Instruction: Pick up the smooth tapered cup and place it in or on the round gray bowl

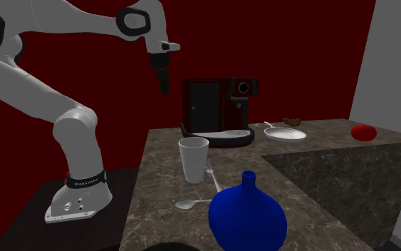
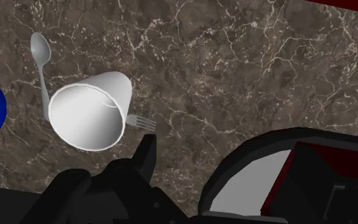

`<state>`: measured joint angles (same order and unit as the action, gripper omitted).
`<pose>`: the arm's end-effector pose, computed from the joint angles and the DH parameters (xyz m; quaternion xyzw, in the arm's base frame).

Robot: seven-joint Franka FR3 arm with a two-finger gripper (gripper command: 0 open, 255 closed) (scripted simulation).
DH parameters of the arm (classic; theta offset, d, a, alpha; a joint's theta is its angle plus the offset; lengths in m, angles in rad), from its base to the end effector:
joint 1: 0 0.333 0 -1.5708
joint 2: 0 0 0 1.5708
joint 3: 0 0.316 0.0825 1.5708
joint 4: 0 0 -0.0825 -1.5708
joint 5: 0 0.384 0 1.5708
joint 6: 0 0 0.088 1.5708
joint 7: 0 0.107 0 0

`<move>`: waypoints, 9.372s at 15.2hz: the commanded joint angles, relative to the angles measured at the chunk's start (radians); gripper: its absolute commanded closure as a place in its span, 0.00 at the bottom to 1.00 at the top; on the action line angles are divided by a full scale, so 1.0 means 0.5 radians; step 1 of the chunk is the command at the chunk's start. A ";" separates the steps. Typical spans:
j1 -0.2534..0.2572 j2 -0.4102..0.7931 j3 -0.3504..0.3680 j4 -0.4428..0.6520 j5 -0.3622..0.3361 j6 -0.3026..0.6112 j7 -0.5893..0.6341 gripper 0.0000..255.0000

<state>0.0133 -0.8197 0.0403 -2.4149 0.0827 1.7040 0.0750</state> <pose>0.3096 0.0279 0.5851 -0.9980 0.0195 -0.0525 0.0296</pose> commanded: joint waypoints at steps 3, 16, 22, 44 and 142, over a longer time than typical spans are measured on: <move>-0.035 0.069 0.003 -0.059 -0.050 0.106 0.002 0.00; -0.318 0.708 0.003 -0.250 -0.446 0.804 0.123 0.00; -0.368 0.851 -0.006 -0.312 -0.521 0.997 0.161 0.00; -0.378 0.893 -0.013 -0.349 -0.537 1.077 0.165 1.00; -0.790 1.297 -1.585 0.612 -0.576 0.844 -1.853 1.00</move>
<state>-0.3818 -0.1708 -0.7522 -2.1089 -0.2049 2.1256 -0.8516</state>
